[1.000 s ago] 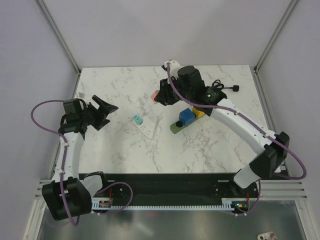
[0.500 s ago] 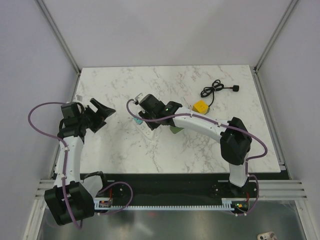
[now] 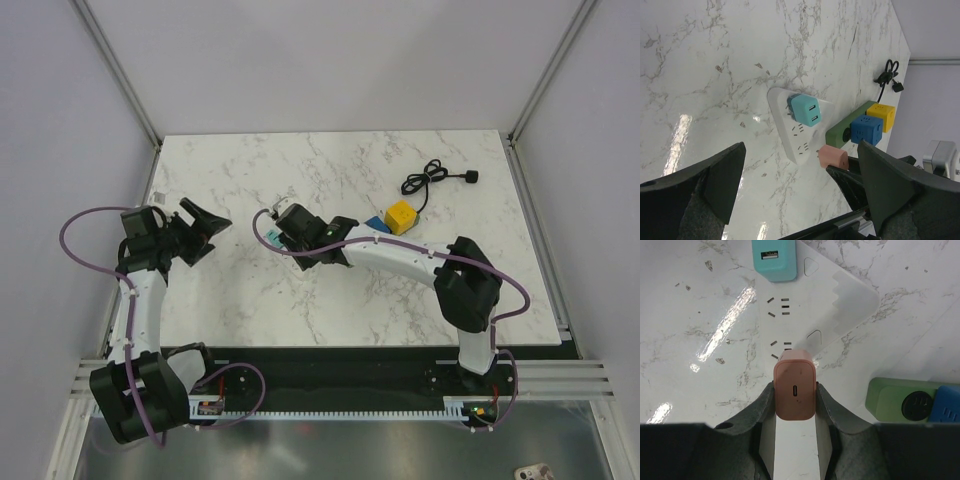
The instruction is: Insert the plug
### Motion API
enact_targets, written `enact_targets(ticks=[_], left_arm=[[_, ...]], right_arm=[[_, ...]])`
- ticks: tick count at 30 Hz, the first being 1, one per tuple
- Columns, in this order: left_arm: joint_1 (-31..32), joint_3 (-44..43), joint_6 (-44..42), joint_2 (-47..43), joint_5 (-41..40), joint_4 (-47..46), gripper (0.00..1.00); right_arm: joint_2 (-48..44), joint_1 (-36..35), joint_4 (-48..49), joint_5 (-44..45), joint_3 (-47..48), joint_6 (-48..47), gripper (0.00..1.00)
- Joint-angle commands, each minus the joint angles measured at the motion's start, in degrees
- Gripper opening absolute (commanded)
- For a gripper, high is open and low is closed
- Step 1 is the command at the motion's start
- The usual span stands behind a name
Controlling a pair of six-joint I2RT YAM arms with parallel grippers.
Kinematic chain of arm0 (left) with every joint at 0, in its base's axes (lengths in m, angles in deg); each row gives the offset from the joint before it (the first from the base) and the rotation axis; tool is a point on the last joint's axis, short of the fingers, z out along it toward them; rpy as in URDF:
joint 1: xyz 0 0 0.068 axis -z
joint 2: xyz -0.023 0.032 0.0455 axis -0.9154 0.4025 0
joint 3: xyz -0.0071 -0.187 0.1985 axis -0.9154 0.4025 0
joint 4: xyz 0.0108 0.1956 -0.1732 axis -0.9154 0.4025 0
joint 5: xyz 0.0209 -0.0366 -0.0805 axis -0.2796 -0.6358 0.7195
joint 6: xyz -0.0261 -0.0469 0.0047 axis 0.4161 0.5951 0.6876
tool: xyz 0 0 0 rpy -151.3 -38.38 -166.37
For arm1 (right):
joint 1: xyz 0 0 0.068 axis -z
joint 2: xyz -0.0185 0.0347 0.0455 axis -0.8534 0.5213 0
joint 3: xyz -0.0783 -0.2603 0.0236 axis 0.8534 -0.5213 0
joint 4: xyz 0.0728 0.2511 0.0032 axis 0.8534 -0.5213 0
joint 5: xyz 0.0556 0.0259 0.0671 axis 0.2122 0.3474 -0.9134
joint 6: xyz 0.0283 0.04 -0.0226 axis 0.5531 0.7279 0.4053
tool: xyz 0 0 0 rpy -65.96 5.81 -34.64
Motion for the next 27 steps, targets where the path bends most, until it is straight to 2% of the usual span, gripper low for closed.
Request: enact_targets(ticks=[1, 15, 27], left_arm=[[-0.5, 0.3, -1.0, -0.5, 1.8, -2.4, 1.0], [-1.2, 0.2, -0.9, -0.6, 1.9, -2.5, 1.0], [-1.6, 0.2, -1.0, -0.5, 1.9, -2.6, 1.0]], right_arm=[[0.5, -0.3, 3.9, 1.1, -0.7, 1.3, 0.0], [1.3, -0.4, 7.5, 0.3, -3.9, 3.2, 0.0], [2.4, -0.5, 8.0, 1.4, -2.6, 2.8, 0.0]])
